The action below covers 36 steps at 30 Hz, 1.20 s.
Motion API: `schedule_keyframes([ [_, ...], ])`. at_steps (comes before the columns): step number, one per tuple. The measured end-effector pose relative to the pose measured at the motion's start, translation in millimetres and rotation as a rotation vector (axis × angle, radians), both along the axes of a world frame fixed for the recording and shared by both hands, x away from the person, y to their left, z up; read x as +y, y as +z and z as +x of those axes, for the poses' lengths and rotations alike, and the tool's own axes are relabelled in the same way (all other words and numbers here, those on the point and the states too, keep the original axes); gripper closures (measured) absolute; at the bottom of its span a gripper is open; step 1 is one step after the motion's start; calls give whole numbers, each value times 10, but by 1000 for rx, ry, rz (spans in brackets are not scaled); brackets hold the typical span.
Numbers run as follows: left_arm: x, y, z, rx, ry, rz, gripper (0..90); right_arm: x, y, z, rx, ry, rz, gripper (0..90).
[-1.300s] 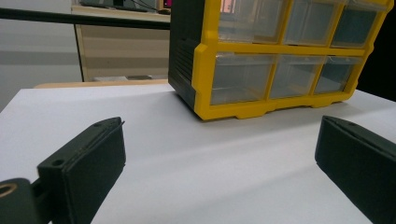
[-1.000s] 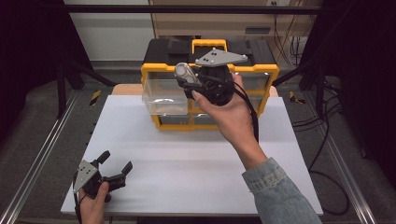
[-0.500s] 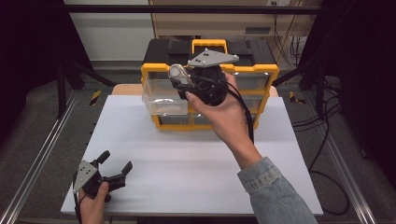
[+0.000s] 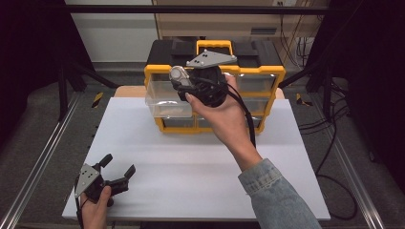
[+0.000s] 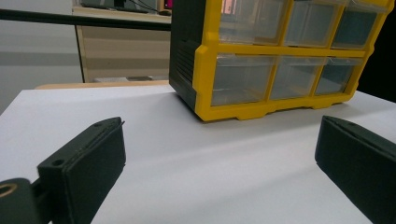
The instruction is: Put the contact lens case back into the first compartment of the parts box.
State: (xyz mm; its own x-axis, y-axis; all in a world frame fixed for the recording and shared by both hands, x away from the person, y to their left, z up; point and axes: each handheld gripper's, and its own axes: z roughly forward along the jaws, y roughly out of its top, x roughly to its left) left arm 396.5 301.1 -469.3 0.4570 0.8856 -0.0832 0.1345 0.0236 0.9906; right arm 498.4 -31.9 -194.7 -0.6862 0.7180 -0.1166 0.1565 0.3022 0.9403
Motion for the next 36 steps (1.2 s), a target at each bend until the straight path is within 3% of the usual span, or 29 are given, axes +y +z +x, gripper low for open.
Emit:
schedule_keyframes([
  [36, 2, -2, 6, 3, -2, -2, 16, 146, -83, 110, 26, 17, -50, 490],
])
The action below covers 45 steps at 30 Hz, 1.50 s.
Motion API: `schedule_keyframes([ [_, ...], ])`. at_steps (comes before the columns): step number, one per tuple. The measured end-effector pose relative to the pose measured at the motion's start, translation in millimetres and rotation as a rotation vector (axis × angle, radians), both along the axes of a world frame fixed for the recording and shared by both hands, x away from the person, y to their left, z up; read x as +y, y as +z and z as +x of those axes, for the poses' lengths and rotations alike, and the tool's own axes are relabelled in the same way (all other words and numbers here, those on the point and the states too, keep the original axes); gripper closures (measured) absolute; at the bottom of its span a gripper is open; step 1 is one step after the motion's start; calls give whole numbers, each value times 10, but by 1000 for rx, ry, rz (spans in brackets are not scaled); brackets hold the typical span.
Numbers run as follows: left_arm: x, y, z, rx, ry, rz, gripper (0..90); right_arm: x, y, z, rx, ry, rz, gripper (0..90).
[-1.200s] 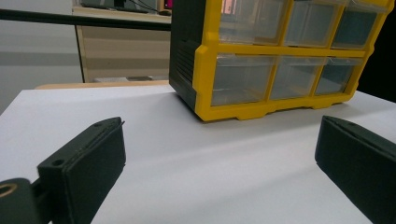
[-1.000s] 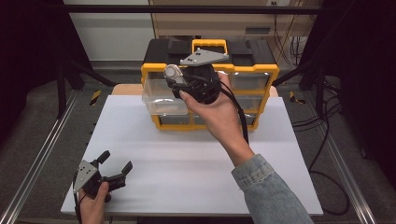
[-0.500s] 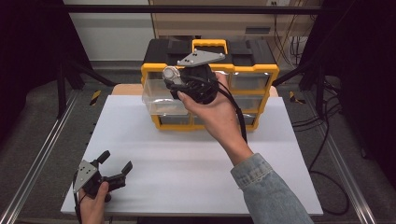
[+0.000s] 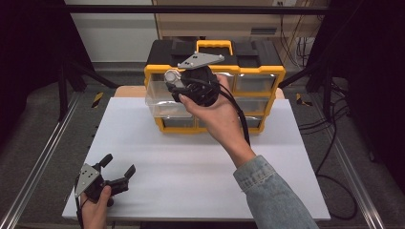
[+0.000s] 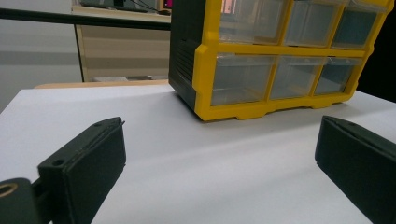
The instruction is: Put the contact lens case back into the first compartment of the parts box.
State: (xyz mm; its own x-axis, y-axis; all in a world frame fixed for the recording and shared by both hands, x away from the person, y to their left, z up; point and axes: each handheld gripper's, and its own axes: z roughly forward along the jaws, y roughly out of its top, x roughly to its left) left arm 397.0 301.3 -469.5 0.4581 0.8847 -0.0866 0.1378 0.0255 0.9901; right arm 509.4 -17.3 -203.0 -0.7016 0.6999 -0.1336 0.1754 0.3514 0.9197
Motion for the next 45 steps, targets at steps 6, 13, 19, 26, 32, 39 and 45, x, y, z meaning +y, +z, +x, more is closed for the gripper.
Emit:
schedule_keyframes([
  [6, 0, -1, 0, 1, 2, 0, 15, 45, -42, 68, 15, 0, -11, 490],
  [13, 2, 0, -1, 1, 1, 1, 16, 67, -38, 76, 18, 1, -14, 490],
  [19, 3, 0, 0, 1, 1, 0, 16, 93, -56, 107, 36, 3, -14, 485],
  [26, 2, 0, 4, 0, 1, 1, 15, 71, -22, 76, 23, -7, 18, 419],
  [32, 9, 3, 0, -2, 3, 1, 15, 55, 12, 46, 10, -18, 30, 378],
  [39, 6, 3, 1, -3, 4, 1, 15, 48, 24, 34, -25, -61, 45, 220],
  [45, 8, 2, 0, -1, 5, 1, 15, 27, 27, 41, -27, -82, 63, 132],
])
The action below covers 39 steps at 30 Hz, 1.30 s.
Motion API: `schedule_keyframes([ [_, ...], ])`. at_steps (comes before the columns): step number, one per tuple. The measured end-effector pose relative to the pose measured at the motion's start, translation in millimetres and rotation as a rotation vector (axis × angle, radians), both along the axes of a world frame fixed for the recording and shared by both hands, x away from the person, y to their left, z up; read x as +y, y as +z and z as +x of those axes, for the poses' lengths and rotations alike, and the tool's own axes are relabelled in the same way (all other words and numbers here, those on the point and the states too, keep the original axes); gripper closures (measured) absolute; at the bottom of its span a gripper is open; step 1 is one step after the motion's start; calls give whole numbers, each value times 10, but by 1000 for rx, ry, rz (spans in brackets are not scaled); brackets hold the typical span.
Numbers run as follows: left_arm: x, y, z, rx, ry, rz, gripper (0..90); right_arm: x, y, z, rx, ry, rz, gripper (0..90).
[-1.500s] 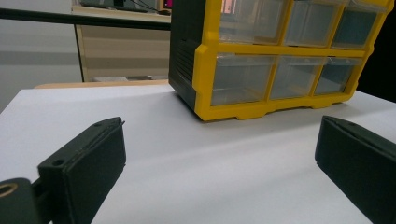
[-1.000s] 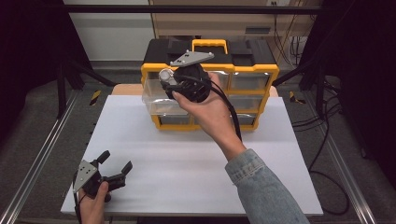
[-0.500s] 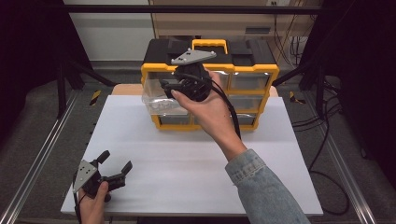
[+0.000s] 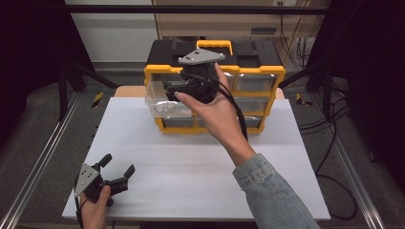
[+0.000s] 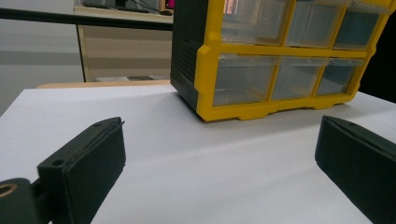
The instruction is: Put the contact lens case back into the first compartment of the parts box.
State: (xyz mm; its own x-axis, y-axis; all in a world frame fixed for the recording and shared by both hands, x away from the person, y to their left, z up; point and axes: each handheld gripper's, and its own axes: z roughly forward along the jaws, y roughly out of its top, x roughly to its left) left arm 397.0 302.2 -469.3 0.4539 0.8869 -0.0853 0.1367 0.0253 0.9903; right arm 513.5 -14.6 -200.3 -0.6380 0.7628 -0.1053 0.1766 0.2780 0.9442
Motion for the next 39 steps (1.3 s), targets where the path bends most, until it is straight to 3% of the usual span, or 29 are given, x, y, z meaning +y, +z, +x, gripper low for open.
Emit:
schedule_keyframes([
  [9, 0, -1, 1, 1, -1, 1, 15, -43, 8, 4, 5, -10, 19, 102],
  [21, 1, 0, -1, 0, 0, 2, 15, -112, 3, -45, 4, -3, 9, 88],
  [25, -1, -3, 3, 1, 0, 2, 15, -129, 14, -81, -16, 7, -17, 70],
  [39, -8, -3, 1, 2, 0, 4, 15, -244, 34, -103, -26, -12, -14, 66],
])
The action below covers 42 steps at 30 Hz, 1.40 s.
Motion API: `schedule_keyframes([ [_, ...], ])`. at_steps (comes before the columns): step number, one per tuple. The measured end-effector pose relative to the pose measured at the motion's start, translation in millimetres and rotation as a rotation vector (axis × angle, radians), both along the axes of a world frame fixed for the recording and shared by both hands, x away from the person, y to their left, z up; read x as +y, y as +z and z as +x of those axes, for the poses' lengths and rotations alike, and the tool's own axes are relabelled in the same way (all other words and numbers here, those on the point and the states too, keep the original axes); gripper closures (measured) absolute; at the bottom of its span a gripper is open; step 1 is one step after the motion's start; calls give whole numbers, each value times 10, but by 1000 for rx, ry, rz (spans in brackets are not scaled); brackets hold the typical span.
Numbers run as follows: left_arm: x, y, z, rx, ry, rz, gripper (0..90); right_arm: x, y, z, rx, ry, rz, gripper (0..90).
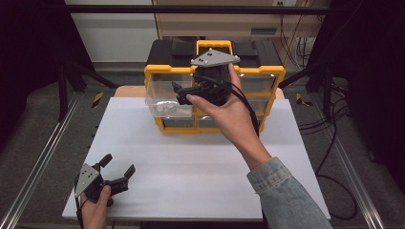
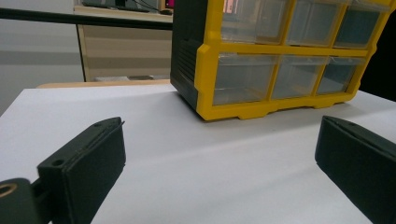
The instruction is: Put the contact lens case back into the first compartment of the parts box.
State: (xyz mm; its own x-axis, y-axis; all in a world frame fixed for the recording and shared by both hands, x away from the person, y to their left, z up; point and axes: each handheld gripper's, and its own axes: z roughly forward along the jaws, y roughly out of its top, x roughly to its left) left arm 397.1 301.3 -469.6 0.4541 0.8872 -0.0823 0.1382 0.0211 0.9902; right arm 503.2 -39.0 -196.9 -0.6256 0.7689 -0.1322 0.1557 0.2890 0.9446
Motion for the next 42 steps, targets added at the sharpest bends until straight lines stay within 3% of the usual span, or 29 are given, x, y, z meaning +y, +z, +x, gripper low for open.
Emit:
schedule_keyframes([
  [42, 8, -1, 0, -1, 4, 1, 15, -359, 31, -193, -35, -18, 4, 65],
])
